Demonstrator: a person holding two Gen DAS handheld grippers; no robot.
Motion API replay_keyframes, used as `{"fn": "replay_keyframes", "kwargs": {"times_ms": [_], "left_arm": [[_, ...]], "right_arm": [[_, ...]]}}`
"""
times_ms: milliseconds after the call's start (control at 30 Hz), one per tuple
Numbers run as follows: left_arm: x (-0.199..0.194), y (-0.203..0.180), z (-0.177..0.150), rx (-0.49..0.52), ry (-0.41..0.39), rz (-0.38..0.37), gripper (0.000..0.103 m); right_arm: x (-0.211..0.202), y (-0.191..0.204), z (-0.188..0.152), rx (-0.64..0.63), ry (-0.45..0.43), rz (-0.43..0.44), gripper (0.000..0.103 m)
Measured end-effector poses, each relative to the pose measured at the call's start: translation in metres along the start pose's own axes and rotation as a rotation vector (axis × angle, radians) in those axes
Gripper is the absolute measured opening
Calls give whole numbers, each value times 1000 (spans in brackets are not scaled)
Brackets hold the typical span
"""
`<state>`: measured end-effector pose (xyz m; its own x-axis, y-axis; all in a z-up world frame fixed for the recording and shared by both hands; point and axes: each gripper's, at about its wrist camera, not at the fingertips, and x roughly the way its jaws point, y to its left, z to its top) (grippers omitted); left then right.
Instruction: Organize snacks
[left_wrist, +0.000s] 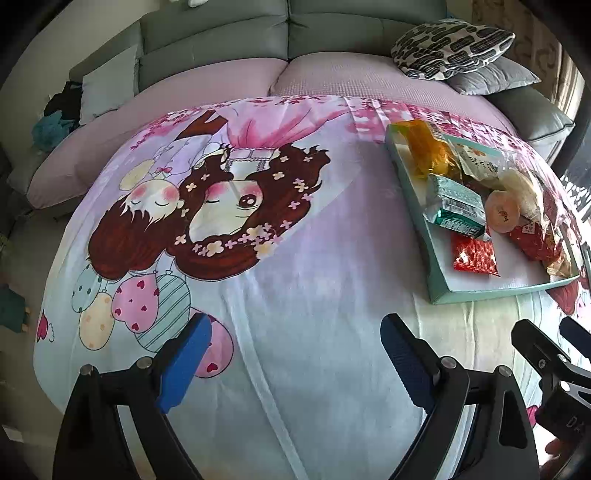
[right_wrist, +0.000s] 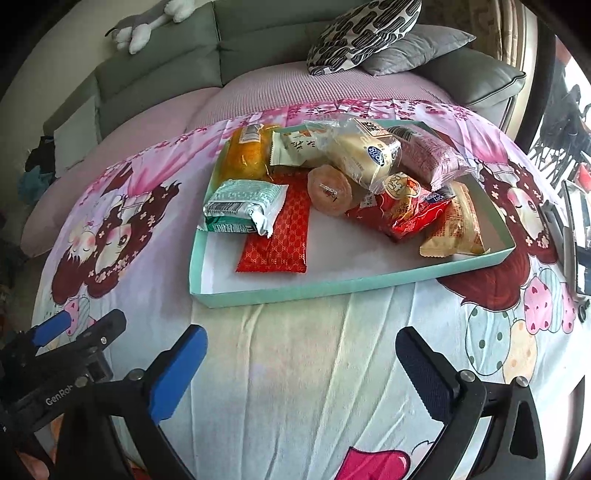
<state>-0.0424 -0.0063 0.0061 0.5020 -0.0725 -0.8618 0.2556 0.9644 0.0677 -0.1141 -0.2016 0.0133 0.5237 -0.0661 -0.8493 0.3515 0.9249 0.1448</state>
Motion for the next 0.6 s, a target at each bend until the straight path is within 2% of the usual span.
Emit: {"fn": "replay_keyframes", "kwargs": {"times_ms": [600], "left_arm": [[5, 3, 0, -32, 21, 15, 93]], "right_arm": [[-8, 4, -3, -15, -41, -47, 103]]}}
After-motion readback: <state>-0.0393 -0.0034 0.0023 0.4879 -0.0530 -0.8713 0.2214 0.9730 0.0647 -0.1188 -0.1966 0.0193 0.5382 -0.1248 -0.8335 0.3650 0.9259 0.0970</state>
